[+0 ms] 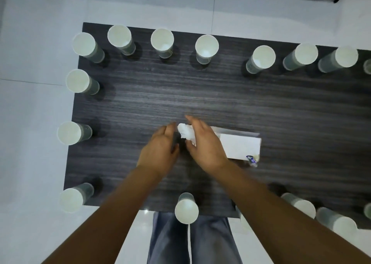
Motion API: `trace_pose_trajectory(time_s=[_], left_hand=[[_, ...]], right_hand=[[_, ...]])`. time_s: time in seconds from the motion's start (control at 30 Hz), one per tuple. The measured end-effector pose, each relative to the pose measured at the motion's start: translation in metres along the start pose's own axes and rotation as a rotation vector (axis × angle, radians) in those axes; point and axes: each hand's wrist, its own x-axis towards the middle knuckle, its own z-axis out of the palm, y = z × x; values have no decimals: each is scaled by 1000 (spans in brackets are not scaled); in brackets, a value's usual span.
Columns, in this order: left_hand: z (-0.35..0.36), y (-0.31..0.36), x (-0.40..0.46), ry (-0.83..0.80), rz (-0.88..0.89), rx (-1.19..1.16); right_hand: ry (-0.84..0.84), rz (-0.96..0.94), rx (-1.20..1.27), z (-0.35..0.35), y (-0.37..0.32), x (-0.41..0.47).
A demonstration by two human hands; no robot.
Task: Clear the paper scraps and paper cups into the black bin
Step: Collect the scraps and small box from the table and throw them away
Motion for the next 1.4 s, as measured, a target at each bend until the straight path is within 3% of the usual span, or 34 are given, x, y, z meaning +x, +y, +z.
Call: trace_pose_trajectory(time_s=[0.4, 0.77, 0.9, 1.17, 1.4], left_hand=[[26, -4, -56, -206, 273, 118], [36, -4, -71, -120, 283, 492], [36, -4, -65, -103, 244, 491], [27, -1, -40, -62, 108, 321], [26, 6, -16, -42, 20, 245]], right_hand=[[9, 180, 194, 30, -13, -91], [24, 217, 197, 43, -4, -109], [13, 195, 99, 37, 12, -105], [0, 223, -335, -8, 61, -61], [-77, 127, -492, -32, 87, -16]])
